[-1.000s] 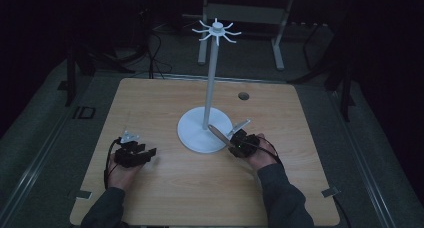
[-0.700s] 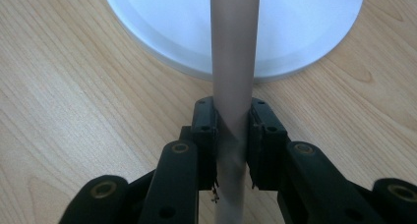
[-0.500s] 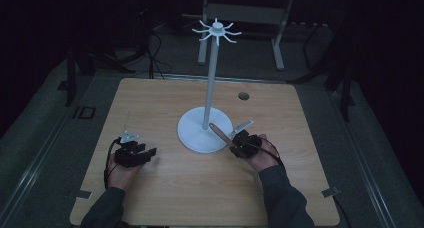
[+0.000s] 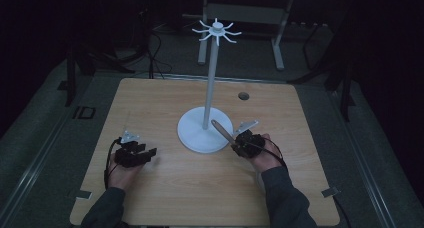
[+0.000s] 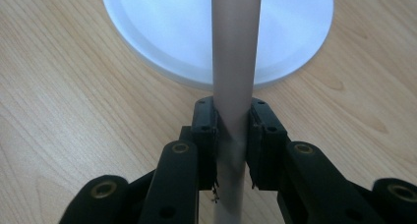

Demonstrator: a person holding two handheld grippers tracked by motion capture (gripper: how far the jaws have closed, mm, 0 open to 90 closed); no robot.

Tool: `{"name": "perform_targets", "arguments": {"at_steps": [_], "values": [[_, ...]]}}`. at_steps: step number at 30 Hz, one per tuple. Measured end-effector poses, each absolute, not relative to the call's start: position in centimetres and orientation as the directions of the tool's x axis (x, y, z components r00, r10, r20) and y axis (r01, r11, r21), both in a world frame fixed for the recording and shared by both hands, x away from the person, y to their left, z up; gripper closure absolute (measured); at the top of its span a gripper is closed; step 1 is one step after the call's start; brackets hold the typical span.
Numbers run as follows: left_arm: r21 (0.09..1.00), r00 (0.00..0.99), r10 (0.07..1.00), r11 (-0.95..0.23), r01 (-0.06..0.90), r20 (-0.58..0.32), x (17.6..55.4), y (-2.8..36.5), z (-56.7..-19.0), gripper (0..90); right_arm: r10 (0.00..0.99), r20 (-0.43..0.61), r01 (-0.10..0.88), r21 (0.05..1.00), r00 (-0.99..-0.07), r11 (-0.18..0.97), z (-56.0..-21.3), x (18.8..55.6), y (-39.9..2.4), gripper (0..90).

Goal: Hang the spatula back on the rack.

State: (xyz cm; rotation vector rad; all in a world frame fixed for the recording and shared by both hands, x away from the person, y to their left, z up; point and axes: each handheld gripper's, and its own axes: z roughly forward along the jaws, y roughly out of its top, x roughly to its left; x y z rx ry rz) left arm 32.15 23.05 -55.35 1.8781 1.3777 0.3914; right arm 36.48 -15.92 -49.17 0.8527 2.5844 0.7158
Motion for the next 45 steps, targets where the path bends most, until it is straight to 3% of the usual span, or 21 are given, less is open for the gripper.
{"name": "perform_targets", "arguments": {"at_steps": [24,45], "values": [[0.726,0.368,0.91,-0.122,0.677,-0.189,32.2,23.1,-55.3,46.1,0.686,-0.136,0.387,0.741,-0.715,0.549,-45.3,35.6,-17.9,75.9],[0.726,0.371,0.909,-0.125,0.676,-0.189,32.2,23.1,-55.3,46.1,0.72,-0.115,0.33,0.832,-0.684,0.447,-42.7,35.3,-18.7,75.9]]}}
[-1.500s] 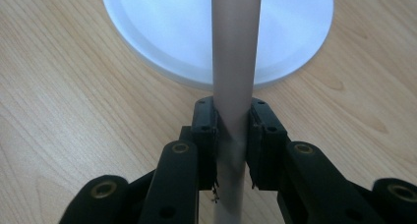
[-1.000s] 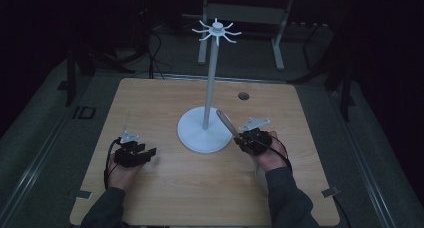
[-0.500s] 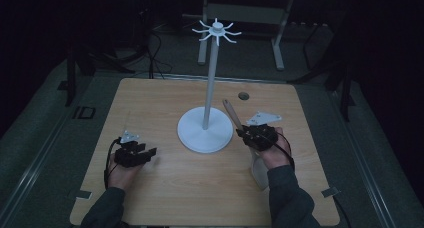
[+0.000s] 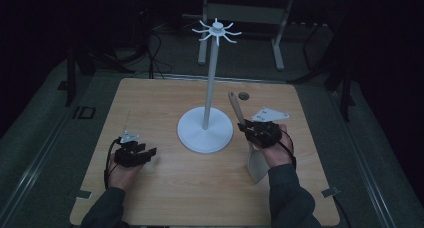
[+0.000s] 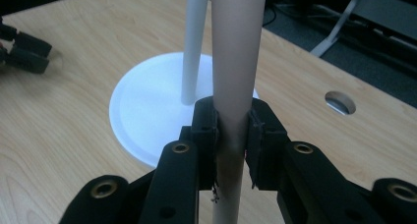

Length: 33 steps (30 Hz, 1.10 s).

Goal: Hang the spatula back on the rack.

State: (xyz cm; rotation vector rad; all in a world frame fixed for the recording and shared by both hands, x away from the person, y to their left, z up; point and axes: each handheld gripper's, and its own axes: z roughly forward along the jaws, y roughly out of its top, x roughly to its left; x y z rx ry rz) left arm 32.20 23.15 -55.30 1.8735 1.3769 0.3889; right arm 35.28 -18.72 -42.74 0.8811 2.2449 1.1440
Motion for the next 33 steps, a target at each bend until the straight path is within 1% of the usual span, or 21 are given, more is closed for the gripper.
{"name": "perform_targets", "arguments": {"at_steps": [11,33], "values": [[0.727,0.369,0.91,-0.122,0.675,-0.191,32.2,23.1,-55.3,46.1,0.725,-0.107,0.301,0.861,-0.681,0.41,-41.6,35.3,-18.6,75.9],[0.728,0.367,0.909,-0.116,0.676,-0.196,32.2,23.1,-55.3,46.1,0.718,-0.105,0.256,0.891,-0.688,0.375,-39.8,35.5,-17.7,75.8]]}}
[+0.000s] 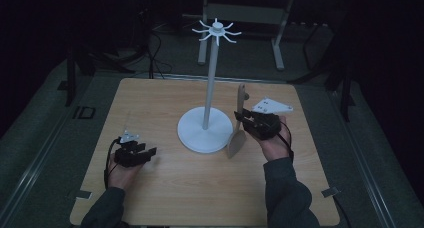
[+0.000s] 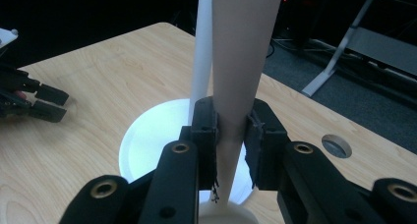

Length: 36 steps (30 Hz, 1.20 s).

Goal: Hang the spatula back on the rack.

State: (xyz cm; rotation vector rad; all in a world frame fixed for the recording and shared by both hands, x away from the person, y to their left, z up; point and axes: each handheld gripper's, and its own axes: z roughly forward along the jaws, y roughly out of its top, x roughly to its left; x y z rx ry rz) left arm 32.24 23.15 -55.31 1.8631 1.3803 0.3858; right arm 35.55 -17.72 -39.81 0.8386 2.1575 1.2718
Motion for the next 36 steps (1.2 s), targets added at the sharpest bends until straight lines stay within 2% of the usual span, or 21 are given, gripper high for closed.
{"name": "perform_targets", "arguments": {"at_steps": [17,36], "values": [[0.728,0.365,0.91,-0.113,0.677,-0.198,32.2,23.3,-55.3,46.1,0.727,-0.104,0.23,0.91,-0.678,0.345,-38.6,35.7,-17.4,75.8],[0.726,0.366,0.909,-0.114,0.678,-0.198,32.3,23.2,-55.3,46.1,0.739,-0.053,0.218,0.939,-0.672,0.266,-37.4,35.8,-17.8,75.8]]}}
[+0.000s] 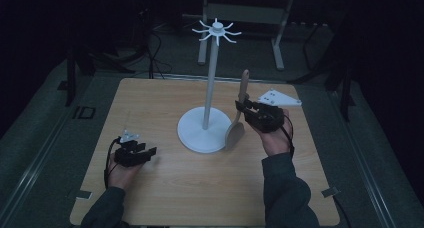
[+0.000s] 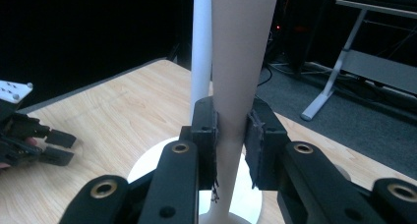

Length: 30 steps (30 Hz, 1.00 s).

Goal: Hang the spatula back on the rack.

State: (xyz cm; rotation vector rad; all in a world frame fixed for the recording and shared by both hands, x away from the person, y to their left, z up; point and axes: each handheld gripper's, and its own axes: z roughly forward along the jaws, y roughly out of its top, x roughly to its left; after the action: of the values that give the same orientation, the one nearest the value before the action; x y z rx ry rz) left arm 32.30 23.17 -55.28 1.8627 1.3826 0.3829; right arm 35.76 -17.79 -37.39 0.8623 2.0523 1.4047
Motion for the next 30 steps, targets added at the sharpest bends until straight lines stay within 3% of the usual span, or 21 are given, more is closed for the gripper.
{"name": "perform_targets", "arguments": {"at_steps": [30], "values": [[0.728,0.366,0.908,-0.111,0.677,-0.202,32.3,23.2,-55.3,46.1,0.728,-0.03,0.195,0.955,-0.685,0.222,-34.8,36.5,-16.7,75.8]]}}
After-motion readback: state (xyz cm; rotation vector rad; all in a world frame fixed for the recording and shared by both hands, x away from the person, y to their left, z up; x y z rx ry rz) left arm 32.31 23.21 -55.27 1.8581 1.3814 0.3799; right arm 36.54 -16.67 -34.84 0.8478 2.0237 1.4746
